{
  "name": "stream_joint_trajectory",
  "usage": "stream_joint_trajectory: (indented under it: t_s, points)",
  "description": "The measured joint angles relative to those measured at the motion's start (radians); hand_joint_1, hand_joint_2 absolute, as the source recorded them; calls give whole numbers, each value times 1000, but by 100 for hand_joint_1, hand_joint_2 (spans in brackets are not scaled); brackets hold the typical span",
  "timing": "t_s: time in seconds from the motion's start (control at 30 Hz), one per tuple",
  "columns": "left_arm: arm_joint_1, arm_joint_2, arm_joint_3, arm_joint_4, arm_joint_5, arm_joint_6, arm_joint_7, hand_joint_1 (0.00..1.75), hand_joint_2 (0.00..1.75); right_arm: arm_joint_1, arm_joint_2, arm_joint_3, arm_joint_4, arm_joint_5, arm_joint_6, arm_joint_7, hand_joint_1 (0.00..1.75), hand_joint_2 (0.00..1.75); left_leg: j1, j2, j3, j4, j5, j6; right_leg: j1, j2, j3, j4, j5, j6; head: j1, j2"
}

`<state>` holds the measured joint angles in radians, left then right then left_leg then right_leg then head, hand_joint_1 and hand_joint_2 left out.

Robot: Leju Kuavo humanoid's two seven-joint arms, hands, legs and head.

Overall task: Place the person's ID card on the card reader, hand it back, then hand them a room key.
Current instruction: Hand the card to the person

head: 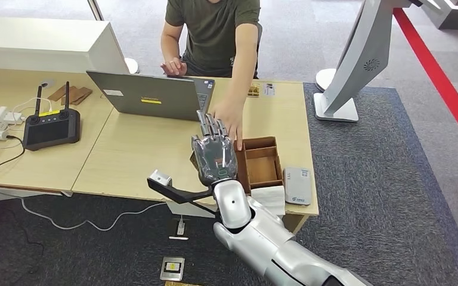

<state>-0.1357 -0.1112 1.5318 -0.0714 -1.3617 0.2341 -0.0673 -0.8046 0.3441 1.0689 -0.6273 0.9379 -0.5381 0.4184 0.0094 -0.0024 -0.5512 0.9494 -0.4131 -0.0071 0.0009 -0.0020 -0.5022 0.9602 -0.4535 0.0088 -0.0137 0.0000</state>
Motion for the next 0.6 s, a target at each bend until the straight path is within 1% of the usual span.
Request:
stream_joint_trajectory:
  t_s: [0.1,0.43,0.6]
  points:
    - [0,-1,2,2,6,1,2,0,0,2,0,-8,0,26,7,2,175,175,0,0,0,0,0,0,0,0,0,0,0,0,0,0]
    - [0,-1,5,5,11,14,10,0,0,14,-1,-33,-3,52,28,10,175,175,0,0,0,0,0,0,0,0,0,0,0,0,0,0]
    - [0,-1,5,6,0,16,4,0,0,22,-4,-55,-20,85,48,38,175,175,0,0,0,0,0,0,0,0,0,0,0,0,0,0]
